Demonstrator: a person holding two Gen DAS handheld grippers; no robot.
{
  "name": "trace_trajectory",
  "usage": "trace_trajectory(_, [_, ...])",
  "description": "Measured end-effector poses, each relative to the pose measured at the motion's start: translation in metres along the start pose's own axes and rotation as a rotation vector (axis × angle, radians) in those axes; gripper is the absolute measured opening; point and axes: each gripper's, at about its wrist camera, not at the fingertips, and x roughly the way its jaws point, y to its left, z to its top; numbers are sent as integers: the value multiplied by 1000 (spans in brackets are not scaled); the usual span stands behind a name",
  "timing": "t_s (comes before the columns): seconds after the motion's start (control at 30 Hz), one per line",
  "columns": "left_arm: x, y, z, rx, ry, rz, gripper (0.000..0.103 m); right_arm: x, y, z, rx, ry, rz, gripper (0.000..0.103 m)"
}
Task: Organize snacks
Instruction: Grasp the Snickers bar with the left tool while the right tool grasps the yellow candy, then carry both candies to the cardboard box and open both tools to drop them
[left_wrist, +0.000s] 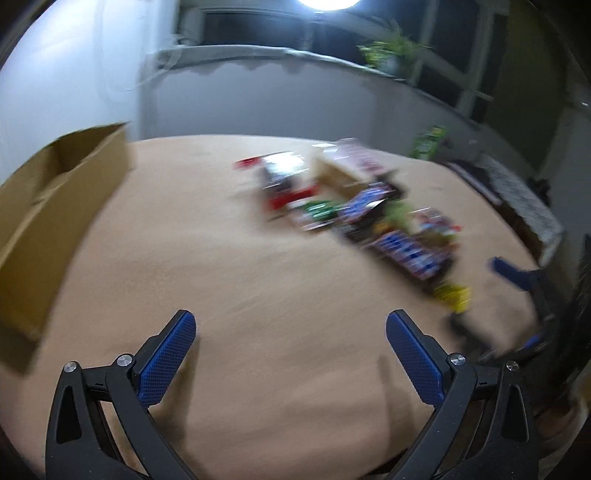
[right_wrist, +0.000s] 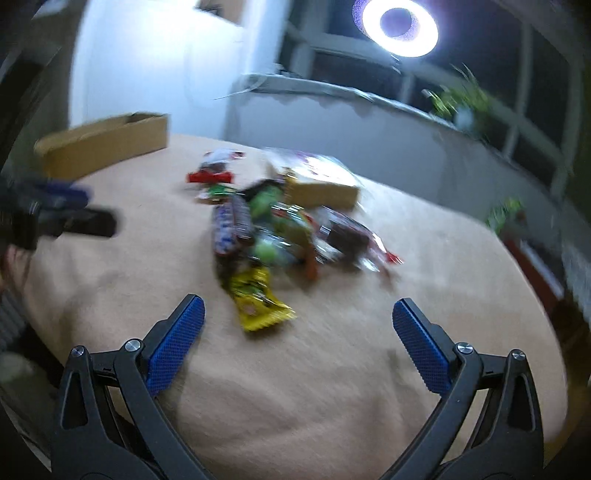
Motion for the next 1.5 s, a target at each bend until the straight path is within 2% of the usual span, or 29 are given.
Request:
trace_trajectory(0.1, [11,-32,18,57,-11,-67,102,7,0,3,14,2,75,91])
trace_trajectory(0.2, [32,-58,27,115,40,-97,102,15,-3,5,41,8,149,79])
trace_trajectory(0.3, [53,-68,32,104,90,-110,91,14,-4,3,44,3,189,61])
trace_trajectory(0.37, [63,-70,32,91,108,-99,86,14,-3,3,41,2,210,43])
trace_trajectory(0.4, [62,-73,31,91,100,-98,77,13,-1,2,38,2,213,38])
trace_trajectory(0.43, [62,-75,30,102,91,-82,66,13,-1,2,35,3,217,29])
trace_trajectory(0.47, [61,-75,30,107,87,-75,60,13,-1,3,36,7,218,28])
trace_trajectory(0.5, [59,-74,29,106,84,-75,49,13,-2,2,41,8,220,28])
trace_trajectory(0.63, [56,-62,27,78,78,-103,30,8,-6,-2,68,5,224,27])
trace_trajectory(0.97, [41,-41,17,32,17,-135,23,2,-15,-2,160,-6,196,24])
trace_trajectory(1.27, [18,-31,9,33,-64,-113,23,-3,-26,1,240,-20,164,24])
trace_trajectory(1.5, [-3,-22,17,32,-129,-112,23,-17,-26,24,251,-64,142,24])
